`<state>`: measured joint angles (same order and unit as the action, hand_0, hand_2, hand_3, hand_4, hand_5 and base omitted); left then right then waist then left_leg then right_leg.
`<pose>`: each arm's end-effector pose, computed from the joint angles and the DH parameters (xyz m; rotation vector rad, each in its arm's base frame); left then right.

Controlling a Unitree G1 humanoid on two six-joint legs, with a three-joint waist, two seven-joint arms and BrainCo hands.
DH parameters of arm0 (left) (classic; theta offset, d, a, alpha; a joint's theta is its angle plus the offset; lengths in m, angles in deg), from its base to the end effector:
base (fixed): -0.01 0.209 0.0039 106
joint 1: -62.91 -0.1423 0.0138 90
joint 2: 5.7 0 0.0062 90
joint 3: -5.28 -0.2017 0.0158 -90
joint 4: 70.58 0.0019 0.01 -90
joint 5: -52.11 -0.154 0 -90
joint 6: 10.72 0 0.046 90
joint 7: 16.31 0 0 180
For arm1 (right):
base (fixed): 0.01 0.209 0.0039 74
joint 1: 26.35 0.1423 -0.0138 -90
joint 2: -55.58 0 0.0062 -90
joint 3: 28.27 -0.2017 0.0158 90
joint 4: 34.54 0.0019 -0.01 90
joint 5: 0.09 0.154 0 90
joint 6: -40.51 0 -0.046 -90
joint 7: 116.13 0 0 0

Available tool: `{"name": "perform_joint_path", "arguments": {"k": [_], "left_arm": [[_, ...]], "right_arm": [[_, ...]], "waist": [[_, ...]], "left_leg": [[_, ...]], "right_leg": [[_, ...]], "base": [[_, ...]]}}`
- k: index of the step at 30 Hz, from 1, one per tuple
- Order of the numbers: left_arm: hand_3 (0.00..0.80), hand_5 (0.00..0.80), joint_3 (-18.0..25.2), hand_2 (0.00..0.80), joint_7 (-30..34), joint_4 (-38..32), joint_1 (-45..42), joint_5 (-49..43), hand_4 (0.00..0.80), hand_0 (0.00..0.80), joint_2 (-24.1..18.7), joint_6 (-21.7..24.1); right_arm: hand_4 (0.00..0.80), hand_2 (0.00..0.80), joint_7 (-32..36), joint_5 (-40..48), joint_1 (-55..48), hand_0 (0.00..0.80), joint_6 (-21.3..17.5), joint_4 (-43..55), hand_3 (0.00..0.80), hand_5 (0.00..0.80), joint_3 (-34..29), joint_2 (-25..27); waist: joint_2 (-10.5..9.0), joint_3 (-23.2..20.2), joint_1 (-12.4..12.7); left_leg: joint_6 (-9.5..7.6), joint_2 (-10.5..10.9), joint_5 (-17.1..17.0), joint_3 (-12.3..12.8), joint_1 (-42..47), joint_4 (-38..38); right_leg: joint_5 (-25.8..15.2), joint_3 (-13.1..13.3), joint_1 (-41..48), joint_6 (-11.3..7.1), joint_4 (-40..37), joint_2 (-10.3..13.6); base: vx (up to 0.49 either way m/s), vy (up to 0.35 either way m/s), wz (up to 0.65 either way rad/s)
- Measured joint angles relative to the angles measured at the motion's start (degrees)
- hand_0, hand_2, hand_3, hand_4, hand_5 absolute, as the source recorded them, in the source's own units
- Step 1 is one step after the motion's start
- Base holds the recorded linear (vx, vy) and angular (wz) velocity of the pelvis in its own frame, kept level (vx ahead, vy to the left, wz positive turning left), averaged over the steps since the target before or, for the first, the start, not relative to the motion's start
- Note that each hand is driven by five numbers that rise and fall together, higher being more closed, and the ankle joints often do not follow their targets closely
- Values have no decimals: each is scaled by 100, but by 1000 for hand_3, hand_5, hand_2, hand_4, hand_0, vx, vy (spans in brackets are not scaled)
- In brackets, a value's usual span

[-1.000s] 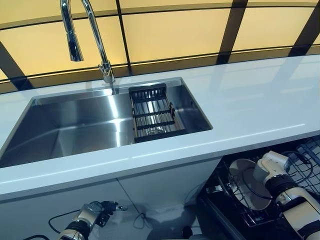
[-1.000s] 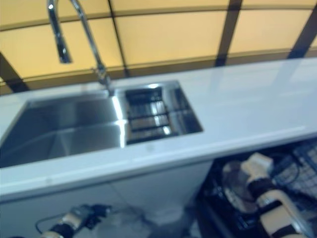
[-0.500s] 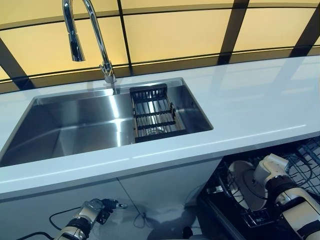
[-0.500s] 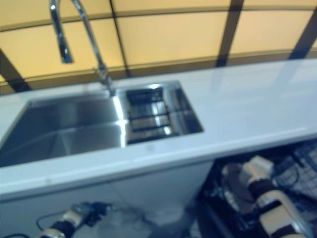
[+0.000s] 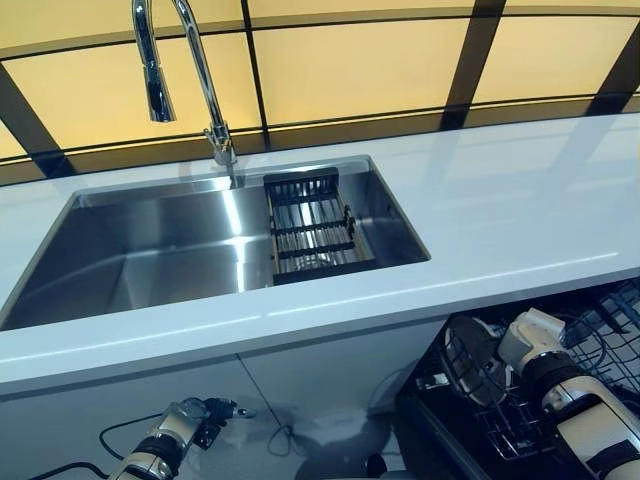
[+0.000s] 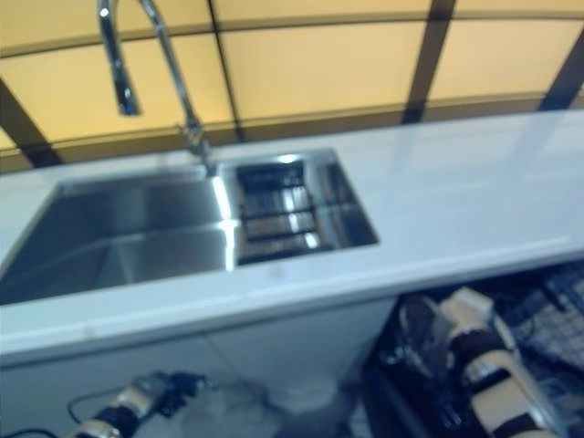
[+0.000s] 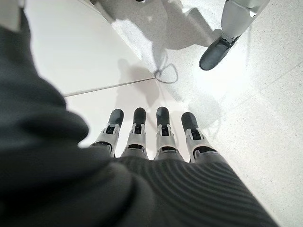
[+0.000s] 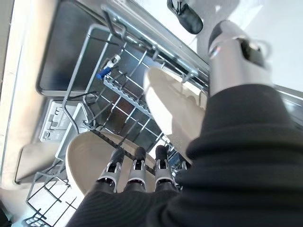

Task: Take plates into dishwasher

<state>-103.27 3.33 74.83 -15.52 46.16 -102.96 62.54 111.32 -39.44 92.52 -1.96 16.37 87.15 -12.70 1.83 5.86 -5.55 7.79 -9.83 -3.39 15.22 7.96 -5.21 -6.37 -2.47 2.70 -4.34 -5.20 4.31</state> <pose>0.1849 0.2585 -0.0945 0.4891 1.1928 -0.3377 0.2885 -0.2981 0.0451 -1.0382 1.4242 0.1779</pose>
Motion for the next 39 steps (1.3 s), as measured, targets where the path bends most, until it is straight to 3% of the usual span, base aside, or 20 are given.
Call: {"name": "perform_joint_path", "arguments": {"k": [12,21,29,34,39], "left_arm": [[0,0,142,0,76,9,-2,0,0,0,-183,149],[0,0,400,0,102,227,-12,0,0,0,-290,354],[0,0,403,0,116,529,-23,14,0,0,-319,502],[0,0,401,0,113,627,-18,54,0,0,-323,611],[0,0,394,0,112,728,-20,65,0,0,-334,630]], "right_arm": [[0,0,702,-322,-90,0,-477,1188,0,0,-597,1172],[0,0,949,-28,-809,0,-970,1995,0,0,-1656,2009],[0,0,787,516,-1523,0,-1008,1886,0,0,-2288,2381],[0,0,370,951,-1805,0,-1006,1279,0,0,-2532,2432],[0,0,-457,1881,-1922,0,-1001,885,0,0,-2724,2424]], "waist": [[-122,87,-260],[-225,203,-555],[-250,308,-781],[-262,326,-851],[-253,332,-925]], "left_leg": [[13,5,-7,51,-61,2],[20,11,16,214,-52,2],[0,24,56,376,-49,1],[0,28,60,390,-48,2],[-4,58,63,431,-33,1]], "right_leg": [[0,55,-84,-3,0,-9],[-14,224,-179,-19,0,-24],[-40,371,-270,-34,1,-31],[-41,384,-278,-34,1,-43],[-46,408,-279,-39,1,-37]], "base": [[-2,7,-2],[-15,9,-8],[-26,13,-11],[-31,-5,-1],[-34,4,-3]]}}
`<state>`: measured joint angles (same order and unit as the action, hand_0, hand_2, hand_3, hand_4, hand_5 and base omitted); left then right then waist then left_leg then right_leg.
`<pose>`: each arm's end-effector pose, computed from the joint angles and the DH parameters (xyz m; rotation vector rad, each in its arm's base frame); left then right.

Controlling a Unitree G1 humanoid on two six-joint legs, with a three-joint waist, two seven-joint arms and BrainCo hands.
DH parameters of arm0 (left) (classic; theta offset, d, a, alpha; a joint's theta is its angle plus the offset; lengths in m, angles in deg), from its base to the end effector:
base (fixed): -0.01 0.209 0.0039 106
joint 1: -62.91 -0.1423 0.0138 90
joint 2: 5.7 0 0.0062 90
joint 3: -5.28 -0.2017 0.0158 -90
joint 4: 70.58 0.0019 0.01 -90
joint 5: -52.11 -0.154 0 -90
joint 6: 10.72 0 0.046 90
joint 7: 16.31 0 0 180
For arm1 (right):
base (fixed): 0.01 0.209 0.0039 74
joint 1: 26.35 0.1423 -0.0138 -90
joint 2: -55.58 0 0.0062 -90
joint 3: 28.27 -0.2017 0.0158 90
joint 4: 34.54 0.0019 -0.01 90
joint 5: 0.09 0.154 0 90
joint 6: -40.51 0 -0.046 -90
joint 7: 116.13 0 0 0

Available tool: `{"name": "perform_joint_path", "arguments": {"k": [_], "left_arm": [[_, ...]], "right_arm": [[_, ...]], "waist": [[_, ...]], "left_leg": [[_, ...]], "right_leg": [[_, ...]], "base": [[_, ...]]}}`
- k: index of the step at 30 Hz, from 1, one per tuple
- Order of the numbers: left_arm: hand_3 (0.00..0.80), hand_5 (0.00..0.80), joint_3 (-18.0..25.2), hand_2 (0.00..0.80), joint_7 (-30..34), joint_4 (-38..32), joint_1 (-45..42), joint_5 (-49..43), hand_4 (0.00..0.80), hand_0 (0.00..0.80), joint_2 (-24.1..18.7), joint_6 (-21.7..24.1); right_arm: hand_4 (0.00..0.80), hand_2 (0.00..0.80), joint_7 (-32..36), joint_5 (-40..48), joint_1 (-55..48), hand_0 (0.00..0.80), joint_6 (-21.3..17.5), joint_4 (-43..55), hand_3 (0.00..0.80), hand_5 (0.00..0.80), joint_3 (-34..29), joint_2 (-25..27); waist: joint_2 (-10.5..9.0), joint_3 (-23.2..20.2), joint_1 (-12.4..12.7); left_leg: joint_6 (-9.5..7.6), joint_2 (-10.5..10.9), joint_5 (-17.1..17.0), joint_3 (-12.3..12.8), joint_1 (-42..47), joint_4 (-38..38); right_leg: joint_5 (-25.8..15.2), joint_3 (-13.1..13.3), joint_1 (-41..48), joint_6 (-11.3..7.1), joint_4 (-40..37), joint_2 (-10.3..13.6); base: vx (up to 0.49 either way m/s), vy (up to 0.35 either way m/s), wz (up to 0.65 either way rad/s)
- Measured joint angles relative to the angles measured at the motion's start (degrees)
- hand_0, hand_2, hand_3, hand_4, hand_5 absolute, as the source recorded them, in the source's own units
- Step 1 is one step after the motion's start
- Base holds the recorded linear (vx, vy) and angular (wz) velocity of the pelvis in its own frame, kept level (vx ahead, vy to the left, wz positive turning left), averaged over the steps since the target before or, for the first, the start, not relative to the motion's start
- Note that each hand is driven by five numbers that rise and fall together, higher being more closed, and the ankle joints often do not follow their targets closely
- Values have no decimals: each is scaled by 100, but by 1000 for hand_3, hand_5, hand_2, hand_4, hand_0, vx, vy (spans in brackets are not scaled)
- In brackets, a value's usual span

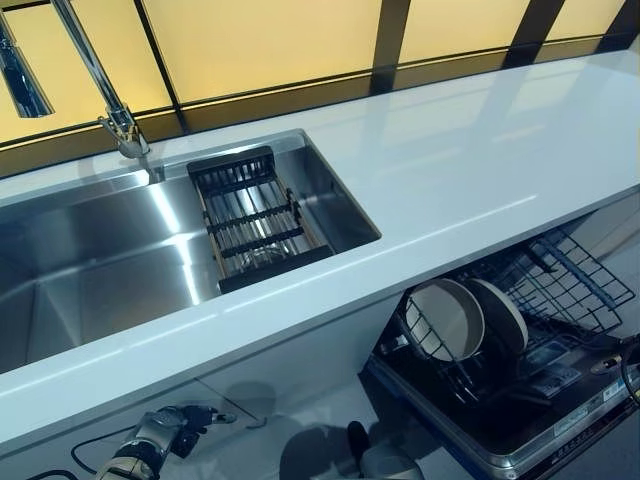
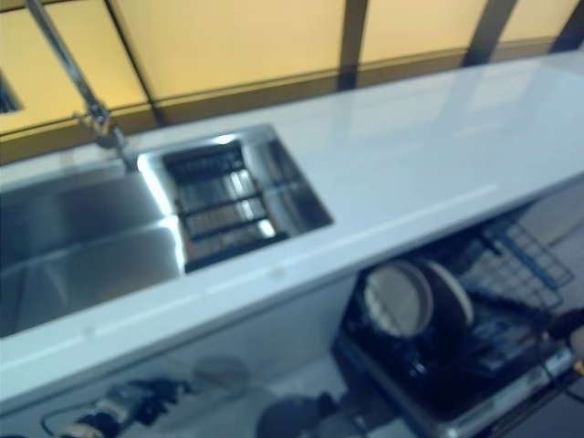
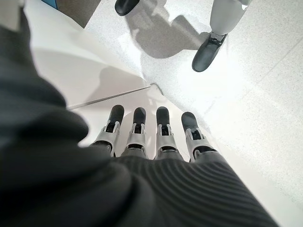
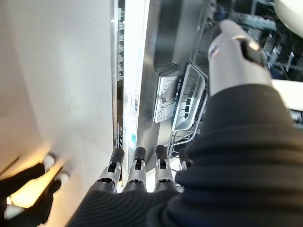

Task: Take plates into dishwasher

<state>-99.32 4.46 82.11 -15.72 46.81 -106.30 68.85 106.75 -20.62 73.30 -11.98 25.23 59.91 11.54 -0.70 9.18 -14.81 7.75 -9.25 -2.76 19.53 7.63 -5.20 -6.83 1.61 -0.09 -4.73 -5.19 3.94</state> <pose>0.1692 0.2943 -0.0932 0.4555 1.2115 -0.2605 0.2012 -0.4333 0.1298 -0.8070 1.2521 -0.1588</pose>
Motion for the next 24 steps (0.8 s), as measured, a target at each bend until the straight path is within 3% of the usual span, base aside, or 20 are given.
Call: {"name": "perform_joint_path", "arguments": {"k": [7,14,15,16,17,18,19,20,21,24], "left_arm": [[0,0,-18,0,-8,39,0,3,0,0,-5,19],[0,0,-106,0,-58,46,68,-3,0,0,-299,4],[0,0,-105,0,-55,43,76,-4,0,0,-406,-59],[0,0,-103,0,-52,10,86,-4,0,0,-515,-82],[0,0,-80,0,-52,-29,75,-7,0,0,-613,-115],[0,0,17,0,-58,-48,74,-5,0,0,-677,-129],[0,0,76,0,-74,-104,106,-4,0,0,-840,-116],[0,0,151,0,-113,-74,133,-4,0,0,-965,-109],[0,0,193,0,-134,-23,131,5,0,0,-1114,-139],[0,0,254,0,-152,48,263,65,0,0,-1082,-211]], "right_arm": [[0,0,-538,335,-199,0,0,-26,0,0,-81,-20],[0,0,-957,553,-494,0,1,-211,0,0,-517,-213],[0,0,-955,550,-553,0,3,-171,0,0,-630,-301],[0,0,-952,549,-597,0,10,-152,0,0,-690,-391],[0,0,-953,552,-656,0,30,-101,0,0,-716,-486],[0,0,-955,571,-758,0,60,-104,0,0,-703,-560],[0,0,-977,674,-955,0,122,-178,0,0,-677,-602],[0,0,-1097,827,-987,0,122,-323,0,0,-640,-607],[0,0,-1224,931,-942,0,96,-529,0,0,-643,-619],[0,0,-1530,985,-620,0,40,-1310,0,0,-662,-622]], "waist": [[2,3,5],[-94,307,-15],[-119,391,-18],[-61,433,-10],[-29,465,63],[26,475,56],[87,463,219],[-37,404,347],[-253,268,526],[15,190,793]], "left_leg": [[-34,86,19,77,60,22],[-205,333,27,236,78,3],[-248,354,21,240,38,0],[-278,257,15,216,-51,-12],[-332,166,-30,246,-116,-4],[-302,31,-108,283,-195,-1],[-224,-204,-202,441,-265,54],[-161,-207,-191,436,-269,167],[-89,-96,-139,454,-362,297],[-115,-233,-143,-77,-607,392]], "right_leg": [[-40,96,2,-26,33,45],[-199,111,-113,-151,137,297],[-236,126,-196,-193,287,295],[-410,143,-381,-484,363,234],[-335,79,-527,-592,586,198],[41,-8,-721,-552,1194,89],[710,-349,-924,-294,2287,-74],[1195,-447,-922,-93,2671,-8],[1606,-359,-761,240,2275,53],[1235,-367,-669,362,1788,-248]], "base": [[-115,8,-7],[-176,-28,-10],[-273,-104,-18],[-292,-163,-21],[-349,-230,-8],[-246,-274,11],[-172,-266,8],[-167,-248,-15],[-144,-160,-19],[-114,-128,-11]]}}
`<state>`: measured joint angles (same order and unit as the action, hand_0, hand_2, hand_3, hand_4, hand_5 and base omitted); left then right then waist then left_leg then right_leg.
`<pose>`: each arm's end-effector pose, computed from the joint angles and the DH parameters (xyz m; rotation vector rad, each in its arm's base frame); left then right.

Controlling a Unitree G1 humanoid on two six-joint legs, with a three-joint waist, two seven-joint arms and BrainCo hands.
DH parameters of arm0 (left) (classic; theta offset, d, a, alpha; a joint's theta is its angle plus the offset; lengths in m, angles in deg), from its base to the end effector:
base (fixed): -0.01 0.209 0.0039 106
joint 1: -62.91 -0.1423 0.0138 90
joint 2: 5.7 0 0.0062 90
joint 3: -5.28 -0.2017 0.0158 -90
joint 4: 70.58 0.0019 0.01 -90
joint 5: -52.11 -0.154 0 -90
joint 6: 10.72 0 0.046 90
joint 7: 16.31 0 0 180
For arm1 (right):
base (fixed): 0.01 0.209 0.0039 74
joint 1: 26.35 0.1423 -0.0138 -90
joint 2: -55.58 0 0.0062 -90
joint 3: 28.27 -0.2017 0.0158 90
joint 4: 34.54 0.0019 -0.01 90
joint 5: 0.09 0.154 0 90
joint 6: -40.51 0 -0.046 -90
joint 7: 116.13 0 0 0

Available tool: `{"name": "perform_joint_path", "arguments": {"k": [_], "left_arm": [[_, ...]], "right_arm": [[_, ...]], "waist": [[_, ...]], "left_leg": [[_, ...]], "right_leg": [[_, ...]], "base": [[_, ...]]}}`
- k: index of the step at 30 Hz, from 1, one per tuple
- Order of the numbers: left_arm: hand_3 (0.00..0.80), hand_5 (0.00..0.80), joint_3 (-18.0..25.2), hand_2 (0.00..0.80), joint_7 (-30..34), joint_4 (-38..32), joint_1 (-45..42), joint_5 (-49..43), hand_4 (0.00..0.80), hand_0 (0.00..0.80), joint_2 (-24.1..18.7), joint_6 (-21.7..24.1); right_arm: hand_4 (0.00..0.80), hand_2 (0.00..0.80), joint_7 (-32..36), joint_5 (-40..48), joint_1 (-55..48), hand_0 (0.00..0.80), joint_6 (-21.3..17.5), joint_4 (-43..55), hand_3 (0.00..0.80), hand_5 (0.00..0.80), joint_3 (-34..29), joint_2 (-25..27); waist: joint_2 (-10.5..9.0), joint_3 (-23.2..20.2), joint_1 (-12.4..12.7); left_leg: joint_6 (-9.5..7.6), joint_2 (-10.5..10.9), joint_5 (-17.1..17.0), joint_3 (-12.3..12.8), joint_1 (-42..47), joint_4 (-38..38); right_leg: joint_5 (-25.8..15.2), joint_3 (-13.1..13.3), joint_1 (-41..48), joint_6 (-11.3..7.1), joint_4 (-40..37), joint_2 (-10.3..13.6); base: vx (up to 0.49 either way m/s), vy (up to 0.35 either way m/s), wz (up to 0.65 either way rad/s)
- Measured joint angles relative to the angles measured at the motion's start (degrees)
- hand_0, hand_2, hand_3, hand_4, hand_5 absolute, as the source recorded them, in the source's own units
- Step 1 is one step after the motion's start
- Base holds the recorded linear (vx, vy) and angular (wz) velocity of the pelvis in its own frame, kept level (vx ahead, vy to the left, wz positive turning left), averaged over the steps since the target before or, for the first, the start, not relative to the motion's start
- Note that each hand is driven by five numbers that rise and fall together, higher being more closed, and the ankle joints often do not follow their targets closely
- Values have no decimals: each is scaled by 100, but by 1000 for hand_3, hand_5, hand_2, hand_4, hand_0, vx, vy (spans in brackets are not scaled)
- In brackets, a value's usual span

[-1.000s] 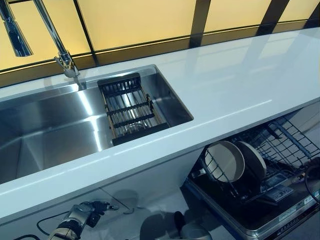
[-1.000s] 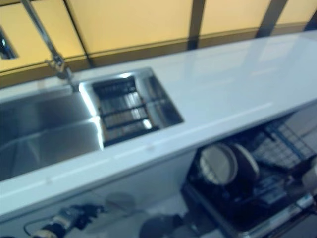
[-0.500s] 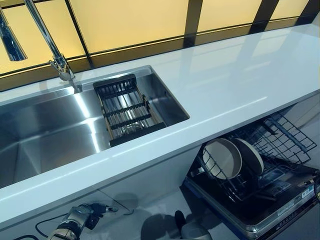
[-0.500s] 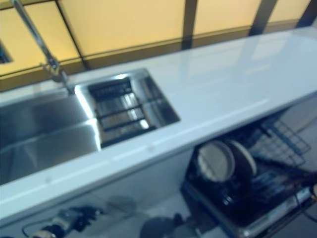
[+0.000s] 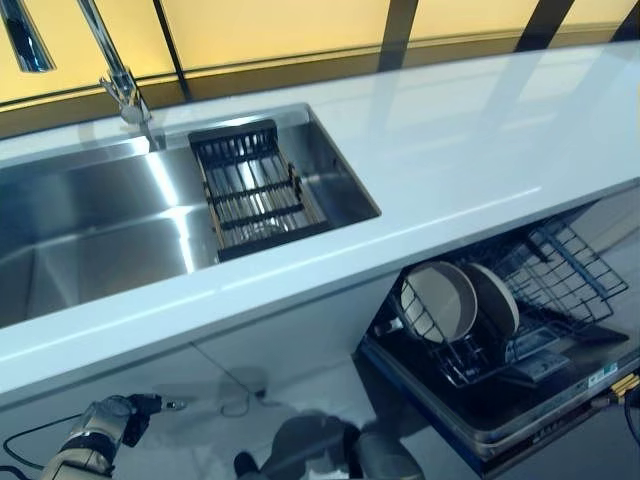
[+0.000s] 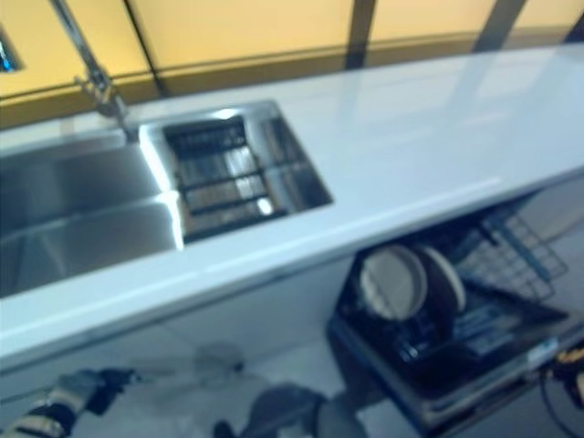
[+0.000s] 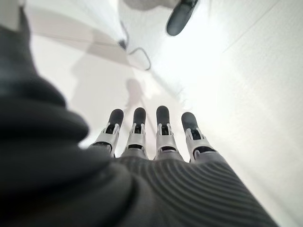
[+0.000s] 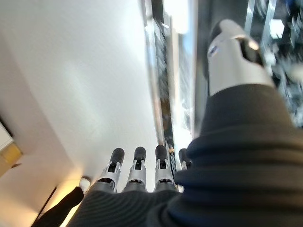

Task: Take plates into dishwasher

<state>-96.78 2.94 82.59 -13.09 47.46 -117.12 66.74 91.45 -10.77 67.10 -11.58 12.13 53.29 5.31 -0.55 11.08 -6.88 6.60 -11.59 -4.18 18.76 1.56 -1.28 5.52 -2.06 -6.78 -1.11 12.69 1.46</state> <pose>0.1794 0.3601 -0.0482 0.5672 1.2042 -0.0349 0.1459 -0.4537 0.0667 -0.5477 1.3392 -0.4135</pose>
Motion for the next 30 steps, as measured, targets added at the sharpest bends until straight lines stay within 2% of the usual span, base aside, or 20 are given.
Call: {"name": "perform_joint_path", "arguments": {"k": [2,4,7,13,15,17,19,20,21,22,23,24,25,26,27,28,29,30], "left_arm": [[0,0,-9,0,56,2,95,0,0,0,13,11],[0,0,-22,0,96,69,124,0,0,0,21,75],[0,0,-29,0,197,193,196,-6,0,0,-80,75],[0,0,-41,0,259,668,254,-28,0,0,-417,46],[0,0,-15,0,258,758,217,-35,0,0,-430,41],[0,0,-8,0,252,940,148,-76,0,0,-431,66],[0,0,-7,0,243,981,149,-74,0,0,-431,83],[0,0,-7,0,219,985,185,-70,0,0,-435,121],[0,0,-19,0,197,964,227,-63,0,0,-432,165],[0,0,-21,0,182,961,302,-49,0,0,-432,195],[0,0,-14,0,148,955,372,-16,0,0,-459,199],[0,0,-24,0,120,971,381,-9,0,0,-437,157],[0,0,-26,0,116,980,408,-8,0,0,-408,155],[0,0,-31,0,109,982,517,-7,0,0,-386,151],[0,0,-108,0,100,983,668,-5,0,0,-345,150],[0,0,-178,0,93,1008,794,-1,0,0,-283,136],[0,0,-269,0,86,1022,955,54,0,0,-198,109],[0,0,-268,0,80,1069,1149,63,0,0,-135,80]], "right_arm": [[0,0,-74,74,-36,0,-5,-432,0,0,-2,-100],[0,0,-159,216,-71,0,-10,-918,0,0,-1,-164],[0,0,-428,566,-143,0,-75,-1658,0,0,-5,-250],[0,0,-1130,1031,-199,0,-461,-1917,0,0,-17,-362],[0,0,-1205,1048,-197,0,-506,-1929,0,0,-18,-361],[0,0,-1504,1149,-121,0,-523,-2174,0,0,-43,-342],[0,0,-1721,1211,-38,0,-534,-2488,0,0,-148,-303],[0,0,-1837,1258,-26,0,-567,-2735,0,0,-243,-292],[0,0,-1890,1283,-61,0,-613,-2877,0,0,-264,-279],[0,0,-1978,1315,-80,0,-655,-3048,0,0,-359,-269],[0,0,-2038,1326,-91,0,-681,-3127,0,0,-379,-339],[0,0,-2103,1445,-62,0,-766,-3135,0,0,-459,-469],[0,0,-2129,1490,-64,0,-844,-3097,0,0,-479,-477],[0,0,-2210,1487,-92,0,-898,-3077,0,0,-469,-482],[0,0,-2247,1486,-160,0,-921,-3056,0,0,-456,-493],[0,0,-2269,1487,-232,0,-925,-2987,0,0,-430,-486],[0,0,-2298,1505,-244,0,-944,-2974,0,0,-334,-485],[0,0,-2324,1578,-235,0,-969,-2960,0,0,-249,-525]], "waist": [[30,-18,13],[72,-73,1],[89,-100,4],[89,-179,-17],[110,-189,-8],[174,-192,11],[221,-167,79],[218,-169,67],[219,-251,8],[249,-311,-138],[177,-279,-171],[-53,-328,-136],[-78,-349,-212],[-15,-386,-401],[68,-435,-536],[203,-520,-672],[400,-607,-797],[547,-652,-885]], "left_leg": [[1,-36,-31,-148,-22,82],[36,-44,-5,-199,-24,87],[57,3,12,-277,-28,86],[107,-45,49,-350,-4,199],[118,-91,42,-357,23,208],[211,-162,-7,-328,86,219],[206,-159,-36,-317,47,281],[204,-97,-151,-294,-76,314],[187,1,-482,-237,-177,-33],[125,40,-585,-201,-266,-267],[39,117,-313,-161,-323,36],[38,296,444,160,-309,1273],[113,336,751,176,-205,1834],[295,343,976,134,4,2353],[461,368,1121,-74,121,2681],[488,415,1293,-253,213,2750],[407,532,1644,-467,322,2445],[206,513,1838,-427,426,1917]], "right_leg": [[-46,-144,157,46,-115,-28],[-32,-229,236,18,-189,-23],[-49,-262,287,-14,-191,-2],[-28,-315,371,9,-178,-20],[-18,-318,416,28,-180,-39],[35,-315,434,119,-146,-103],[110,-327,321,153,54,-125],[227,-390,165,175,302,-50],[295,-433,-39,228,468,-30],[296,-596,-200,302,484,79],[292,-626,-264,323,551,202],[50,-865,-298,296,423,549],[-101,-1014,-132,254,140,615],[-296,-1228,16,241,-193,629],[-405,-1376,35,205,-294,624],[-439,-1437,-141,185,-219,605],[-460,-1516,-424,151,-65,563],[-463,-1548,-644,144,141,591]], "base": [[-80,-109,26],[-100,-134,25],[-87,-154,12],[-32,-168,5],[-65,-190,2],[-233,-169,-1],[-356,-135,6],[-362,-89,37],[-345,-54,81],[-256,-12,77],[-304,-16,36],[-382,-17,-5],[-488,-2,8],[-675,49,49],[-721,114,60],[-636,134,50],[-610,126,45],[-674,43,64]]}}
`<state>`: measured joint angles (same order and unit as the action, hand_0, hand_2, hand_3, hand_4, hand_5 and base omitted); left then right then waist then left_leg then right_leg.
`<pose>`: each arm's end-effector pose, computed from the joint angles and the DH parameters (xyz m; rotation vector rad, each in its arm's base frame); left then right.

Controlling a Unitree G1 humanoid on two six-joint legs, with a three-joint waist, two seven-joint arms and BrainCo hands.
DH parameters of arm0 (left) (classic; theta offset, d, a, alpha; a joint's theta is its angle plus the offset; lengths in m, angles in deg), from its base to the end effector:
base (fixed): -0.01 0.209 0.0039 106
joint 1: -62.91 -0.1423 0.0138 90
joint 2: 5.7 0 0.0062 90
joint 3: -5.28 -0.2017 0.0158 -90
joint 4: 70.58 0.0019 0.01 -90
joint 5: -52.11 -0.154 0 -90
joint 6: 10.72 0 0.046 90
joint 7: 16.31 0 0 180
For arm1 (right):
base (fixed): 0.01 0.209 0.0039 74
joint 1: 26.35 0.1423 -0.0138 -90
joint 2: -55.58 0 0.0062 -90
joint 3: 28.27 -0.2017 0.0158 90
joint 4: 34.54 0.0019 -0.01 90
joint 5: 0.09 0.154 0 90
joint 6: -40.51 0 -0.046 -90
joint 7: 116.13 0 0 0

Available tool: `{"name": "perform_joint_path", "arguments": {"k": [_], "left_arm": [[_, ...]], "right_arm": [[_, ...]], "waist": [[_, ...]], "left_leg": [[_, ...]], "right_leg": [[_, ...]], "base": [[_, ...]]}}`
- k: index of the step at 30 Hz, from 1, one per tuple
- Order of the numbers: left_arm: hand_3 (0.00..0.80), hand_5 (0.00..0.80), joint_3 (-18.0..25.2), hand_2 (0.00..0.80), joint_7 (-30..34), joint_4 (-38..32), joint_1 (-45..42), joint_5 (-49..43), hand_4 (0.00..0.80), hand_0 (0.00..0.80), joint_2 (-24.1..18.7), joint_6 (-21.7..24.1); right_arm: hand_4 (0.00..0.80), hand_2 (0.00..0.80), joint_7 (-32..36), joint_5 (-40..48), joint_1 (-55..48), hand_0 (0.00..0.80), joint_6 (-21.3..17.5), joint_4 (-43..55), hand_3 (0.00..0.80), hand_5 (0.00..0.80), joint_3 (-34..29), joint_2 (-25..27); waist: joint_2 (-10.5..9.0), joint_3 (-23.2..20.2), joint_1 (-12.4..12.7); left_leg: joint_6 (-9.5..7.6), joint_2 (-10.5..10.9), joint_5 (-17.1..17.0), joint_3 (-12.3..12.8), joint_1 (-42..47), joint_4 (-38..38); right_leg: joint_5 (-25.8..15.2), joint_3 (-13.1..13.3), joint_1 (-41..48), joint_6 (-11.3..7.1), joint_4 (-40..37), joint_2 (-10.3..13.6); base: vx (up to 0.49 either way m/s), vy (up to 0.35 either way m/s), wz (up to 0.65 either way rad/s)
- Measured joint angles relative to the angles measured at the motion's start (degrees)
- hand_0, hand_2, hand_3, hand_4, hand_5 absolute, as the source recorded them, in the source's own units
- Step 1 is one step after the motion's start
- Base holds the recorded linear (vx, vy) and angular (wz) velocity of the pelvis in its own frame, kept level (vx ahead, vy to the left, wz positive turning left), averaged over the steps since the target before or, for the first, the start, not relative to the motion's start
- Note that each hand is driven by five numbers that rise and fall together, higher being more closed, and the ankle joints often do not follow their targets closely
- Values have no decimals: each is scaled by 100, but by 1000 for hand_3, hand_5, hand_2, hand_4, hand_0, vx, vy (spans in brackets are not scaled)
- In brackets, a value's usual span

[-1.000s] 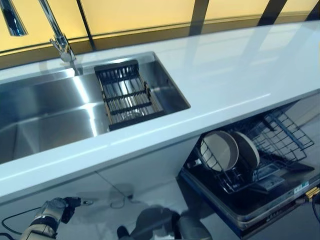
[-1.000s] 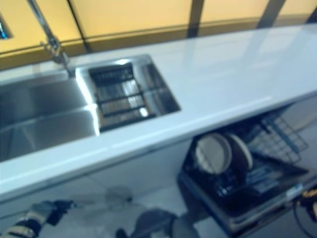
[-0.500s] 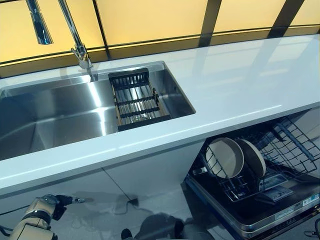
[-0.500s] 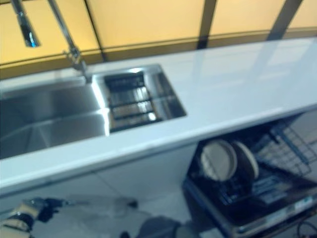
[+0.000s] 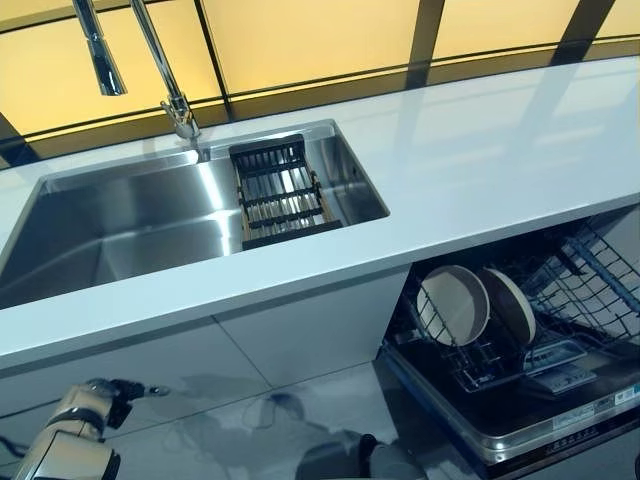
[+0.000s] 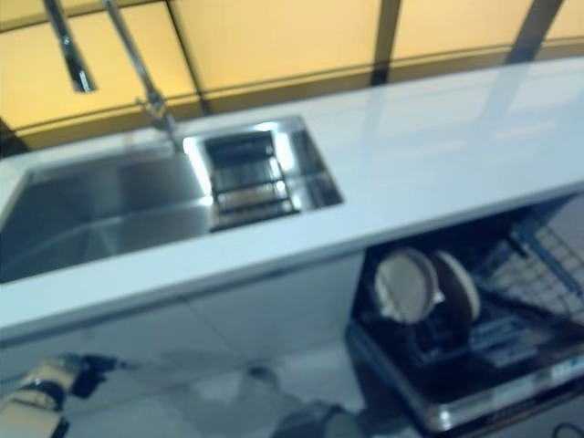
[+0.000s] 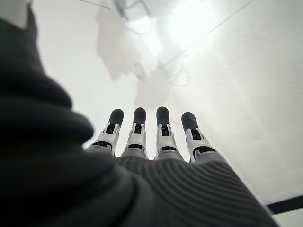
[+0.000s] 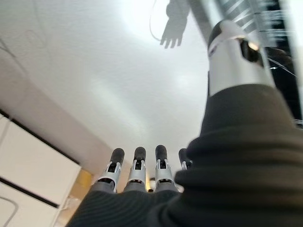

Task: Take plates into dishwasher

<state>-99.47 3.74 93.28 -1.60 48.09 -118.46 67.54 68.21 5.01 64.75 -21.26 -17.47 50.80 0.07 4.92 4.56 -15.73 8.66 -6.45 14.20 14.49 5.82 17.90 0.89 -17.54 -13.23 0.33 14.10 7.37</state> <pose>0.2152 0.3698 -0.0214 0.5739 1.1810 0.0237 0.0522 -0.4557 -0.0058 -0.3157 1.5005 -0.8477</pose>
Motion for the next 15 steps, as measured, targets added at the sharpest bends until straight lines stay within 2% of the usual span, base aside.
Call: {"name": "perform_joint_path", "arguments": {"k": [1,2,3,4,5,6,7,9,12,15], "left_arm": [[0,0,-32,0,-41,34,223,3,0,0,84,-29],[0,0,-144,0,-87,23,392,6,0,0,170,-55],[0,0,-251,0,-191,6,466,27,0,0,251,-66],[0,0,-258,0,-239,-5,430,34,0,0,275,-83],[0,0,-239,0,-359,11,206,35,0,0,227,-168],[0,0,-238,0,-372,25,144,34,0,0,227,-178],[0,0,-242,0,-386,55,-140,35,0,0,305,-210],[0,0,-242,0,-482,165,-324,35,0,0,379,-201],[0,0,-242,0,-751,177,-419,94,0,0,430,-115],[0,0,-227,0,-795,126,-381,101,0,0,427,23]], "right_arm": [[0,0,-3,70,-6,0,-4,-48,0,0,43,-90],[0,0,-3,141,-28,0,20,-105,0,0,121,-146],[0,0,-50,204,4,0,56,-117,0,0,243,-167],[0,0,-73,239,63,0,73,-105,0,0,289,-162],[0,0,-97,319,271,0,86,19,0,0,300,-328],[0,0,-94,352,274,0,88,55,0,0,297,-338],[0,0,-119,361,241,0,82,76,0,0,277,-254],[0,0,-168,360,213,0,35,69,0,0,278,-152],[0,0,-224,343,300,0,-114,74,0,0,279,-136],[0,0,-230,153,328,0,-215,46,0,0,220,-142]], "waist": [[-23,27,-137],[-108,34,-252],[-205,69,-236],[-201,76,-215],[-426,92,-158],[-475,92,-167],[-554,144,-184],[-543,150,-66],[-511,165,91],[-495,267,103]], "left_leg": [[-123,60,56,103,133,-495],[-255,220,-12,76,257,-940],[-434,351,-38,-105,337,-1213],[-547,329,26,-217,361,-1324],[-647,454,38,-286,365,-1393],[-648,484,38,-303,349,-1374],[-653,533,35,-438,319,-1292],[-640,530,65,-440,347,-1209],[-662,560,201,-377,288,-891],[-708,601,178,-137,655,-970]], "right_leg": [[-23,-8,-141,-7,196,106],[-23,-29,-253,-7,437,278],[97,87,-611,-161,863,337],[193,195,-719,-294,919,222],[171,436,-782,-375,674,-6],[146,460,-764,-411,570,-55],[-225,600,-573,-181,241,-153],[-332,558,-491,-34,104,-160],[-368,396,-383,1,111,-37],[-450,353,40,-30,124,77]], "base": [[-686,4,90],[-517,-32,83],[-363,-10,45],[-320,-5,-14],[-273,-1,-26],[-373,16,3],[-365,35,28],[-352,64,13],[-138,93,10],[-184,45,14]]}}
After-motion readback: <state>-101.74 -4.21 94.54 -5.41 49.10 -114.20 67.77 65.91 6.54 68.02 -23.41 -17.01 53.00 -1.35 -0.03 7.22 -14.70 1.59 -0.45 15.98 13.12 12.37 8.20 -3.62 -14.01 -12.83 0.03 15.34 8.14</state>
